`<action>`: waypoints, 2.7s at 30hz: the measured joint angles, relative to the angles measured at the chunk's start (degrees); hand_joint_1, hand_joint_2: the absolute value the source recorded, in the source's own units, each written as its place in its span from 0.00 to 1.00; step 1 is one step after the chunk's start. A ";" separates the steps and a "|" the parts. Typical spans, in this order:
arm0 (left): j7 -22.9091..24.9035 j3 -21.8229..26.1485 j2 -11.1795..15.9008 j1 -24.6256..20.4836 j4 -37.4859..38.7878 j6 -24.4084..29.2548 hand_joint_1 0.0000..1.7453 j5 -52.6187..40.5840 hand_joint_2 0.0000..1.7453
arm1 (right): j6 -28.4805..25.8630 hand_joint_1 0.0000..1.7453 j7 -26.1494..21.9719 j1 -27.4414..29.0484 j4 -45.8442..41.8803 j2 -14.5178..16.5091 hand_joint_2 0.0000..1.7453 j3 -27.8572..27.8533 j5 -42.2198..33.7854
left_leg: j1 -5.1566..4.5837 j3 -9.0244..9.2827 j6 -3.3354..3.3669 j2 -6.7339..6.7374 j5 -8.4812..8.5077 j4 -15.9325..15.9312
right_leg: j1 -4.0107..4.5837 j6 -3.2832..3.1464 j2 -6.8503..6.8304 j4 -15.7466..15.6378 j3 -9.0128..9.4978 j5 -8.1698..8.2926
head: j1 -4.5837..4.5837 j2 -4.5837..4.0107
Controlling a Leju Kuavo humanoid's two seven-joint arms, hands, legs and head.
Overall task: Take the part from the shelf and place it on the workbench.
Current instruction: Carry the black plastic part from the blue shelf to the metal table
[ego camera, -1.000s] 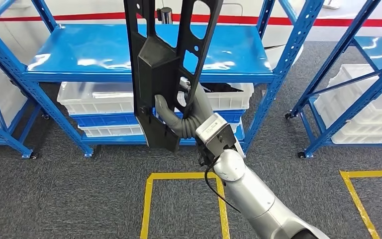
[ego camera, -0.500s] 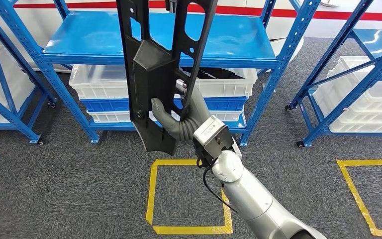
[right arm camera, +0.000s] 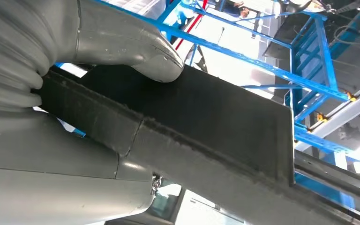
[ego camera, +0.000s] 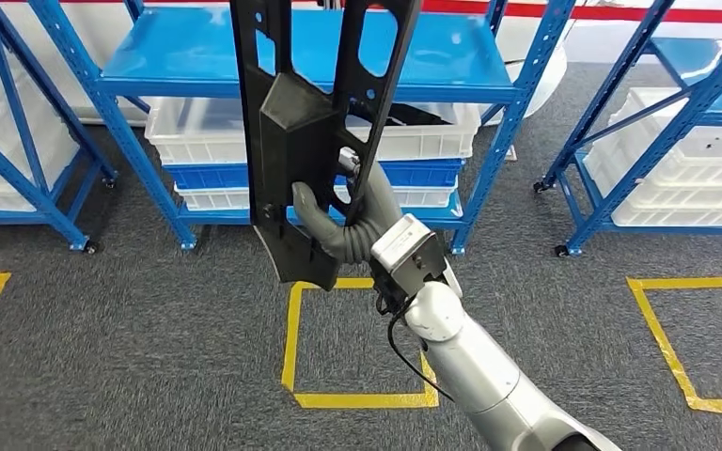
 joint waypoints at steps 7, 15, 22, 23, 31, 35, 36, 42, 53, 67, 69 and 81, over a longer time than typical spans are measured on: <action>0.02 -0.01 0.04 0.03 0.01 0.03 0.00 -0.01 1.00 | 0.04 1.00 0.01 0.16 0.18 0.36 1.00 0.05 -0.08 | 1.29 -0.90 -2.61 -0.19 -10.94 16.34 | -1.41 -0.07 -0.05 -0.07 -5.78 5.74 | -0.18 0.00; -0.20 0.01 -0.10 -0.26 -0.06 0.05 0.00 -0.10 1.00 | 0.13 1.00 -0.03 0.19 0.16 0.39 1.00 0.06 0.38 | 1.47 10.18 -1.16 -0.36 -11.53 1.41 | -2.07 2.96 -0.04 2.34 -10.75 8.40 | -0.20 -0.01; -0.14 0.28 0.00 -0.14 -0.05 0.36 0.00 -0.21 1.00 | 0.13 1.00 -0.03 0.46 0.18 -0.13 1.00 0.05 0.50 | 1.21 6.54 0.88 -0.16 -8.39 1.34 | -2.15 2.76 0.15 18.18 -16.34 -0.25 | -0.02 0.00; -0.12 0.33 -0.01 -0.12 -0.05 0.36 0.00 -0.21 1.00 | 0.13 1.00 -0.03 0.50 0.18 -0.17 1.00 0.05 0.55 | 1.18 6.25 0.79 -0.17 -8.13 1.35 | -2.13 3.01 0.15 15.66 -14.33 0.36 | -0.03 0.00; -0.04 0.79 -0.02 -0.14 -0.04 0.35 0.00 -0.34 1.00 | 0.13 1.00 -0.03 0.19 0.18 -0.03 1.00 0.07 0.61 | 0.92 5.85 0.23 -0.10 -6.80 0.72 | -1.35 2.39 0.26 1.85 -5.55 3.99 | -0.14 -0.01; 0.05 0.85 0.01 -0.18 -0.06 0.31 0.00 -0.63 1.00 | 0.19 1.00 -0.03 0.20 0.18 0.02 1.00 0.08 0.61 | 0.99 5.93 -0.13 -0.12 -6.04 -0.08 | -1.32 1.98 0.29 1.73 -5.88 4.40 | -0.14 0.00; 0.05 0.86 0.01 -0.18 -0.06 0.28 0.00 -0.68 1.00 | 0.22 1.00 -0.03 0.20 0.18 0.03 1.00 0.08 0.61 | 0.99 5.93 -0.39 -0.12 -5.86 -0.26 | -1.30 1.84 0.29 1.74 -6.00 4.49 | -0.14 0.00; 0.05 0.86 0.03 -0.18 -0.06 0.29 0.00 -0.91 1.00 | 0.39 1.00 -0.03 0.25 0.18 0.00 1.00 0.09 0.83 | 1.07 5.89 -0.98 -0.11 -5.45 -0.60 | -1.20 1.48 0.29 1.78 -6.24 4.70 | -0.14 -0.01; 0.30 1.09 0.03 -0.19 -0.06 0.37 0.00 -1.21 1.00 | 0.41 1.00 -0.39 0.46 0.18 -0.19 1.00 0.21 3.73 | 0.61 5.63 -0.93 -0.17 -5.45 -0.41 | -1.70 1.68 0.28 1.76 -6.34 4.86 | -0.12 -0.01; 0.08 1.43 -0.21 -0.40 -0.06 0.32 0.00 -1.31 1.00 | 0.54 1.00 -0.56 0.49 0.18 -0.71 1.00 0.62 5.06 | 2.10 4.88 0.04 -1.82 -3.38 -2.13 | -3.11 3.87 0.34 15.24 -11.81 -1.65 | 0.15 0.00; 0.02 1.43 -0.21 -0.47 -0.07 0.27 0.00 -1.36 1.00 | 0.55 1.00 -0.56 0.48 0.18 -0.82 1.00 0.72 5.40 | 2.65 4.46 -0.82 -2.93 -2.99 -1.98 | -4.02 5.53 1.42 7.57 -7.35 0.72 | 0.18 -0.01; -0.04 1.43 -0.10 -0.02 -0.06 0.26 0.00 -1.41 1.00 | 0.58 1.00 -0.60 0.51 0.18 -0.67 1.00 0.93 5.56 | 2.40 -3.55 -2.93 -0.47 -10.41 15.22 | -2.54 1.24 -1.81 1.66 -4.19 3.31 | -0.14 0.00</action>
